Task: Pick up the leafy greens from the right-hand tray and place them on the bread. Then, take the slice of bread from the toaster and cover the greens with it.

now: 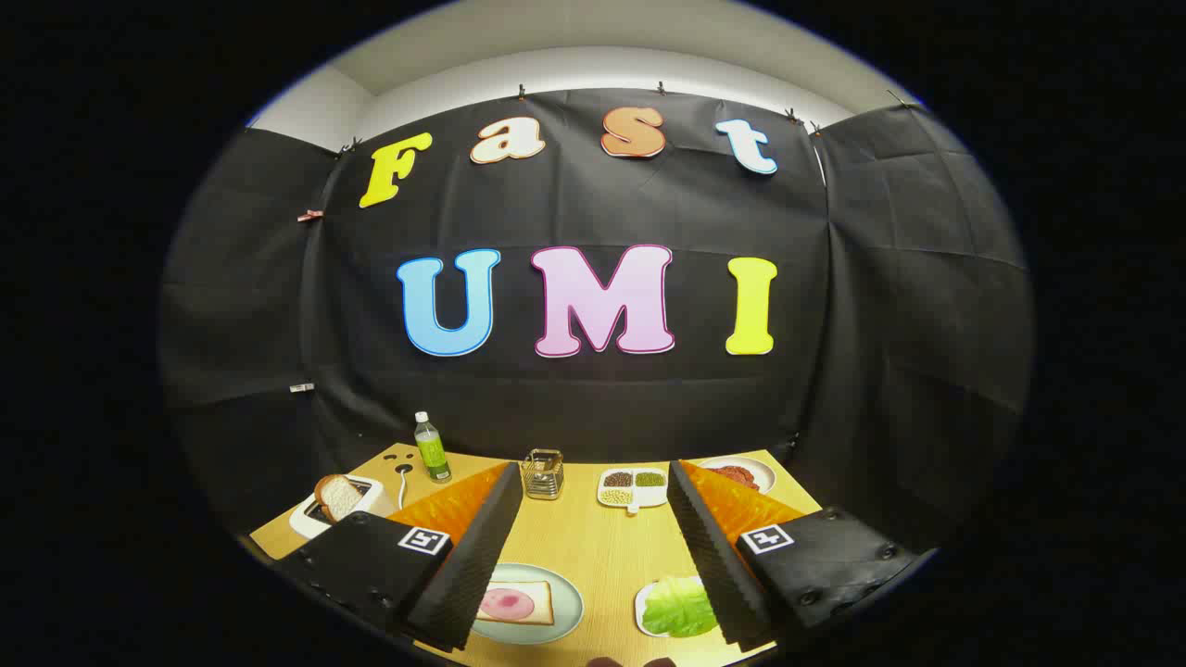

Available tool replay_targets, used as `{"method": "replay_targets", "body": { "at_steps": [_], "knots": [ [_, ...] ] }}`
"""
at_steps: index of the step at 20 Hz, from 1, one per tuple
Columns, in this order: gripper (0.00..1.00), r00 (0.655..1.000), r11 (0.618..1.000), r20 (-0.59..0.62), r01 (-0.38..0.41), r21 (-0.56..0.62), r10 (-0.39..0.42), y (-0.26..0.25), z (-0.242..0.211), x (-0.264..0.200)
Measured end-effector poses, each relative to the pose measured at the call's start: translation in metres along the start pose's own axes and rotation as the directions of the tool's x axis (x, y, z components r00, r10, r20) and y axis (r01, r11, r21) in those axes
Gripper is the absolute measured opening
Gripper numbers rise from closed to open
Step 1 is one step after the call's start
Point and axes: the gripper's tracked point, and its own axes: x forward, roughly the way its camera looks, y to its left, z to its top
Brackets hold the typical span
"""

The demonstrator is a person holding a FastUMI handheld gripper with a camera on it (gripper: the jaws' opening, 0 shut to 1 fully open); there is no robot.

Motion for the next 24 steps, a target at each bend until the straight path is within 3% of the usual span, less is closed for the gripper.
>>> {"method": "replay_targets", "body": {
  "at_steps": [24],
  "knots": [
    [0.98,0.995,1.000,-0.095,-0.007,-0.021,0.005,-0.035,-0.037,-0.010]
  ]
}}
